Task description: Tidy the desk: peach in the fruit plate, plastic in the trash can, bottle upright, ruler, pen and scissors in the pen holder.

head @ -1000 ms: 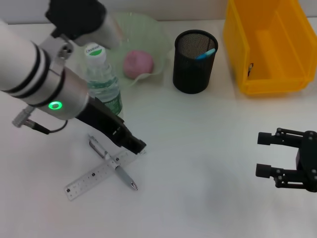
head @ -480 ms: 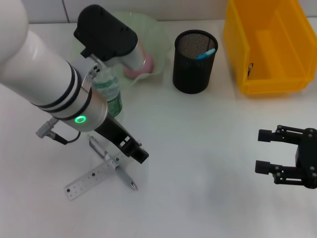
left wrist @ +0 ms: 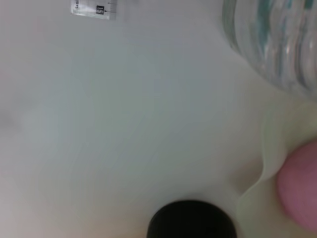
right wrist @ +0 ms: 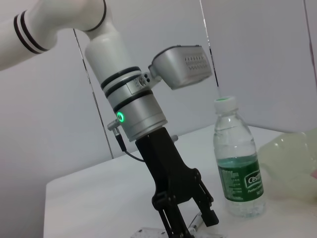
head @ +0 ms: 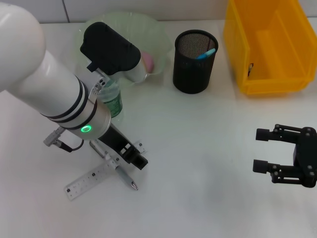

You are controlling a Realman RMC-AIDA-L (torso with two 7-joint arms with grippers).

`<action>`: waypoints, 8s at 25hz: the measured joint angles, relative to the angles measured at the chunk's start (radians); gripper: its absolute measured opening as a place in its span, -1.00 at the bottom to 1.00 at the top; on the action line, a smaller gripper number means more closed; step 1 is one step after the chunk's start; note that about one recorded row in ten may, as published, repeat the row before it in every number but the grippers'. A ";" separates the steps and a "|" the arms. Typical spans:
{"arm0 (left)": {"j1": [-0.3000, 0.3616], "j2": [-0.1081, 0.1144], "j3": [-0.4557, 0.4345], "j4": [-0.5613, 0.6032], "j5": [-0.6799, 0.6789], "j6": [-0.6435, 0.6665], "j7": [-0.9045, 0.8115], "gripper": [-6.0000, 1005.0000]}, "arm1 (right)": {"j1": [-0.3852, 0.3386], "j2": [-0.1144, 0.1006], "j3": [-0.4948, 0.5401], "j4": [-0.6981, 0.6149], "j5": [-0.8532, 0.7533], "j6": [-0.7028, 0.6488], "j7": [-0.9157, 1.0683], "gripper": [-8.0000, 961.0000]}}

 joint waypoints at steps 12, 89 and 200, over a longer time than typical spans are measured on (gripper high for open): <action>-0.007 0.000 0.023 -0.040 0.008 -0.031 0.006 0.59 | 0.005 0.002 -0.002 0.000 -0.001 0.013 -0.001 0.57; -0.160 -0.002 0.215 -0.764 -2.605 -0.550 2.257 -0.15 | 0.033 0.056 0.081 0.020 0.006 -0.004 -0.018 0.57; 0.095 0.085 -0.730 -0.242 -0.521 0.307 0.682 0.56 | 0.067 0.006 0.072 0.017 -0.038 0.017 0.057 0.57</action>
